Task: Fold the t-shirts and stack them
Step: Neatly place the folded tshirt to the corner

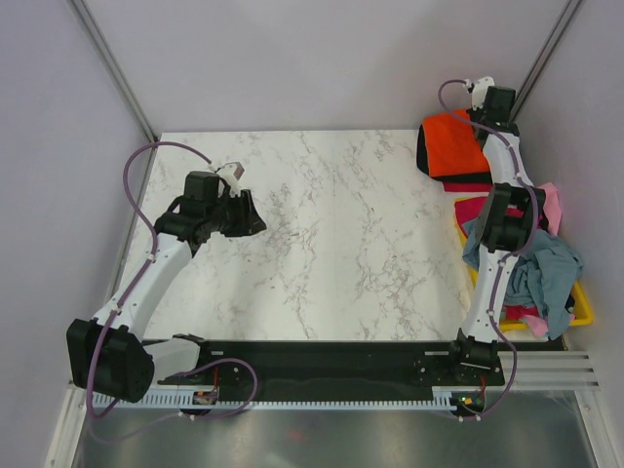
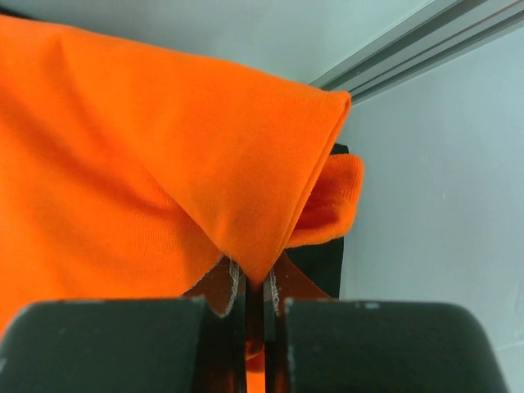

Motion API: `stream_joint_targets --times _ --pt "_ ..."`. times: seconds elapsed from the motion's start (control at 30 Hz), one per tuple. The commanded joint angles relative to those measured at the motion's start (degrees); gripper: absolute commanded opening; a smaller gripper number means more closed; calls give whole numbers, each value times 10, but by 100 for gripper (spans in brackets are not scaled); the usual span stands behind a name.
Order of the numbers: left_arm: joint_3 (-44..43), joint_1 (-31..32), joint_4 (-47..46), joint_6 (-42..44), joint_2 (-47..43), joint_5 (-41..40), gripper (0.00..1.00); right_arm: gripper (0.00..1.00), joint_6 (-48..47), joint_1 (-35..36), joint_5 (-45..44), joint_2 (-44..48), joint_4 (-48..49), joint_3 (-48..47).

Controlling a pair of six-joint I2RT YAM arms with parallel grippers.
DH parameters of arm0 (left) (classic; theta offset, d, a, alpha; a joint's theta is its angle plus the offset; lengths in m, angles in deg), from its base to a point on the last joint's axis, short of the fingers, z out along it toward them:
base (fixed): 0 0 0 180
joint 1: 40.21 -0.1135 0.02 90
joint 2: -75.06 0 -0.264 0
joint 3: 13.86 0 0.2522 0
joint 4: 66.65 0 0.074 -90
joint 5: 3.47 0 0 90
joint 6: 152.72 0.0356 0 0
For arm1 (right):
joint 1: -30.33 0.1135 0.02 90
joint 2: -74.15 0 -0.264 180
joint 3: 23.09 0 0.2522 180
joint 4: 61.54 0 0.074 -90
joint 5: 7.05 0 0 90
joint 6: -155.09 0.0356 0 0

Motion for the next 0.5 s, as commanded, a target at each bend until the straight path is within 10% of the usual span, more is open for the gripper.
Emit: stream_joint_targets --times 0.0,0.47 --pt "2 3 -13 18 5 12 47 0 -8 -3 4 -18 65 -32" --pt "0 4 -12 19 10 16 46 0 -20 -29 2 -81 120 -53"
